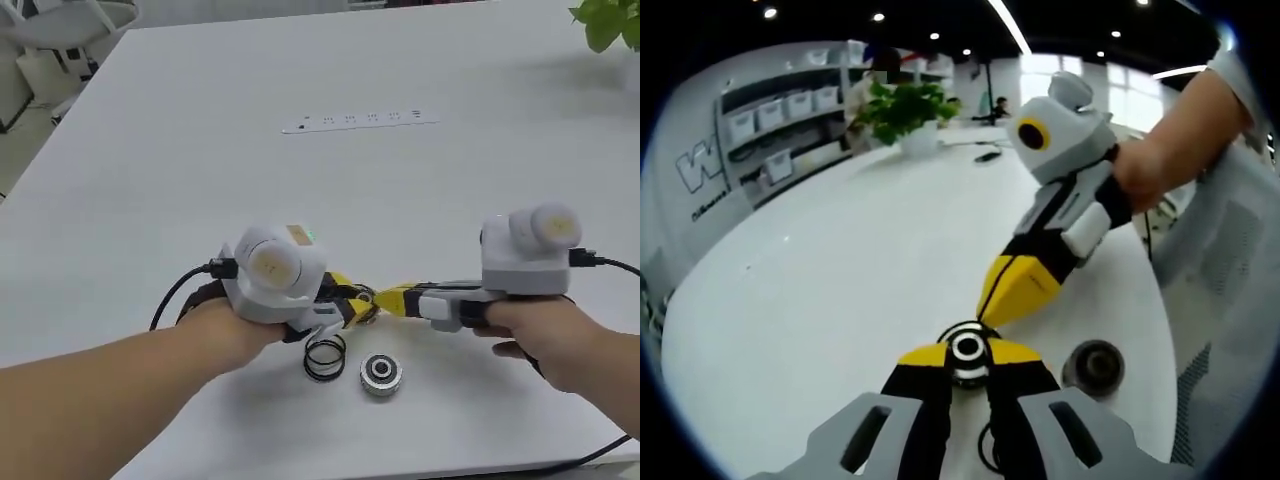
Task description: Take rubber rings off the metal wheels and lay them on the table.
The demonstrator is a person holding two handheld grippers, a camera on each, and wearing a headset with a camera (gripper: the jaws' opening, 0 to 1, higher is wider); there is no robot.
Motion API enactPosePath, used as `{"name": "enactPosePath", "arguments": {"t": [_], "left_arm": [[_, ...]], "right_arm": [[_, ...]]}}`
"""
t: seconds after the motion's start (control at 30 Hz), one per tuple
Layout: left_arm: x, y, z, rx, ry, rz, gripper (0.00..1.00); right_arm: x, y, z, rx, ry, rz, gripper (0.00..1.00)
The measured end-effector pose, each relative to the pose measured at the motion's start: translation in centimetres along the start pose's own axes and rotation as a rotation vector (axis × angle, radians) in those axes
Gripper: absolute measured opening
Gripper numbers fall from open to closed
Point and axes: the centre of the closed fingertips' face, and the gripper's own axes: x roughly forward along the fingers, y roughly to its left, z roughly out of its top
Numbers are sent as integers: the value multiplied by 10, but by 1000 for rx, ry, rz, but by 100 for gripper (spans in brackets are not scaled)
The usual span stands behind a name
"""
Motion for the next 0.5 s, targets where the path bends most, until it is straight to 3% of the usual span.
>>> {"name": "enactPosePath", "arguments": {"t": [0.27, 0.37, 0.5], "left_arm": [[-1, 0, 0, -35, -1, -31, 14], [-4, -9, 0, -34, -5, -82, 23], [-9, -14, 8, -15, -37, -100, 29]], "right_arm": [[1, -2, 1, 0, 10, -19, 0], [1, 0, 2, 1, 9, -13, 0], [2, 1, 4, 5, 7, -11, 0]]}}
